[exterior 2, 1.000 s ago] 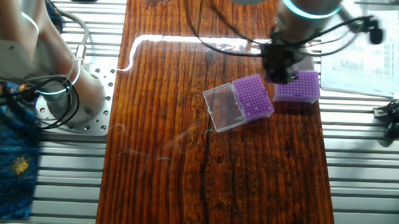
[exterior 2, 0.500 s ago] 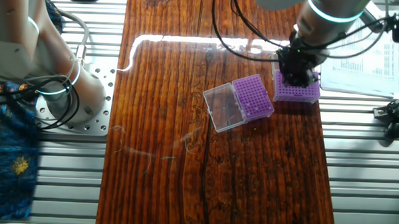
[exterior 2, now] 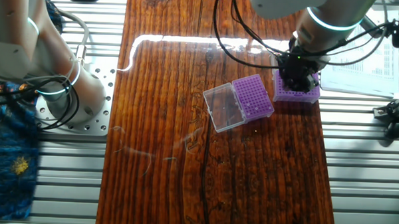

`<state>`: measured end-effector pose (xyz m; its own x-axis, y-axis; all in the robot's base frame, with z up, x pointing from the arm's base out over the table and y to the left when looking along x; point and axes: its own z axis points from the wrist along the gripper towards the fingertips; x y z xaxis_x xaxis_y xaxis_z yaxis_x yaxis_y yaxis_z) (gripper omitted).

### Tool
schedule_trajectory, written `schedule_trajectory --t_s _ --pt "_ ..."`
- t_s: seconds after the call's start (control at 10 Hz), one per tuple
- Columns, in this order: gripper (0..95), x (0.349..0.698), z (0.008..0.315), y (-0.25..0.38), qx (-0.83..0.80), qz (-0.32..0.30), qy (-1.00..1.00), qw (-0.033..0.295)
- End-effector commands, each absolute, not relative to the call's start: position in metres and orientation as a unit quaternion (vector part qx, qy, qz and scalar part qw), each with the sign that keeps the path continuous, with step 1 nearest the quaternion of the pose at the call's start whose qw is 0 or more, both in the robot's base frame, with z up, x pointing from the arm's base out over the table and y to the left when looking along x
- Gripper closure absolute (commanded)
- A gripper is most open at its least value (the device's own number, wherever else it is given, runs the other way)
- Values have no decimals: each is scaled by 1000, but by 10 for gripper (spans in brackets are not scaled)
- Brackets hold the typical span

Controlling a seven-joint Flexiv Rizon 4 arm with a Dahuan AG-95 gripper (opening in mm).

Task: Transfer all small pipette tips from one holder to another

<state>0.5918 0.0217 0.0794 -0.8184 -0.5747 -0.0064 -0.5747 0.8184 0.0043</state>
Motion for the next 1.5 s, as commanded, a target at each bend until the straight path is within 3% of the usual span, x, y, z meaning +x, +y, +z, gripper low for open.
schedule_trajectory --t_s 0.1,1.5 --pt "950 590 78 22 -298 10 954 5" --pt "950 592 71 24 -295 15 955 8"
